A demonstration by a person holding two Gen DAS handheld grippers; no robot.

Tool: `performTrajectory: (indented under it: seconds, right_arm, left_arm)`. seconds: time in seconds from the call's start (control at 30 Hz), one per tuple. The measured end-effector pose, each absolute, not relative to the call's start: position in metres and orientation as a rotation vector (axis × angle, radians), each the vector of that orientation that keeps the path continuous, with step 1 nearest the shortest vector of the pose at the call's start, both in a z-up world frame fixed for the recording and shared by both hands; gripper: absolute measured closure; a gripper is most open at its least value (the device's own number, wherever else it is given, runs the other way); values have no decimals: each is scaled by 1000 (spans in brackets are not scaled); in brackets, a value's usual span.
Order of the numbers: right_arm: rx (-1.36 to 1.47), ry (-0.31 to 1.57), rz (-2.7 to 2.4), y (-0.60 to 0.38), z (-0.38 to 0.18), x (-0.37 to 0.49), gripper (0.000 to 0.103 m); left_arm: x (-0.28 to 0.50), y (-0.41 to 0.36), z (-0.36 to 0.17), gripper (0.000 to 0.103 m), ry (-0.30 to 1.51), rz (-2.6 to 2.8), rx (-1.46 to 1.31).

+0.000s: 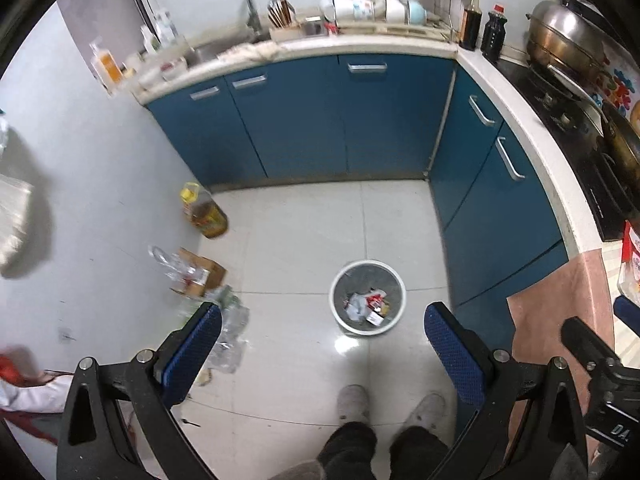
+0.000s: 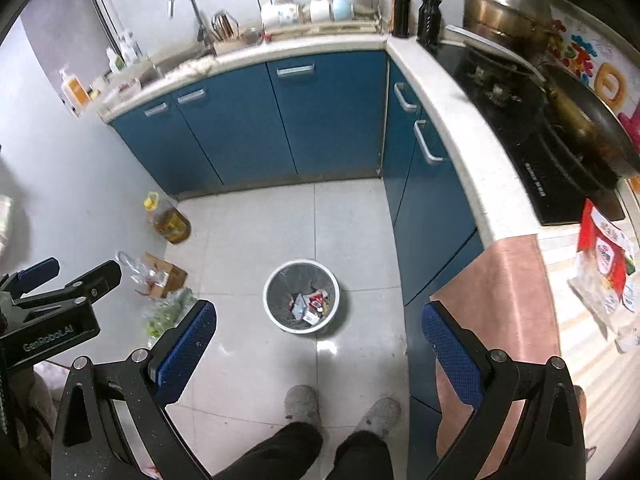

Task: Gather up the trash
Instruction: 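Move both tools back toward the counter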

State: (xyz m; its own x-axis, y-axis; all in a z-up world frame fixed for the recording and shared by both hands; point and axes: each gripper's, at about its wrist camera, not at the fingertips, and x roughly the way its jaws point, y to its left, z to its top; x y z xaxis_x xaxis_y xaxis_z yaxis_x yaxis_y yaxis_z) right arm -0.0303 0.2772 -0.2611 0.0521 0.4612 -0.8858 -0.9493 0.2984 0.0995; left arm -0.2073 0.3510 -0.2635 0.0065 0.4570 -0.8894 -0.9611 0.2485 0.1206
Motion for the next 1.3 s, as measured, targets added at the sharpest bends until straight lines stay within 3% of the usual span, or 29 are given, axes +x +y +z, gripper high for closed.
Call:
performTrajectory:
  seconds: [0.3, 0.53, 0.77, 1.0, 1.2, 1.23, 1.27, 1.3]
  right_arm:
    - [-357, 1031, 1126, 223, -210, 43, 0]
    - [-176, 1029, 878, 139, -195, 158, 0]
    - [-15, 1141, 455, 14, -240, 320, 0]
    - [108, 1304, 202, -60, -339, 452, 2]
    - [106, 1358, 156, -53, -388, 497, 23]
    - [56, 1325, 162, -47, -385, 499, 40]
    - [-7, 1314, 163, -42, -385, 502, 69]
    - [-42, 1308, 152, -43, -382, 504, 78]
  left_arm:
    - [-148, 339, -217, 0, 909, 1142, -562]
    - [-6, 322, -200, 0, 921, 897, -482]
    - [166, 273, -244, 0, 1094, 664, -427]
    - [289, 234, -313, 0, 1266, 559, -345]
    - [375, 191, -316, 0, 1282, 460, -28]
    - [390, 180, -316, 0, 1280, 432, 51]
    - [407, 168, -317, 0, 1281, 396, 142]
    - [420, 161, -319, 0, 1283, 371, 205]
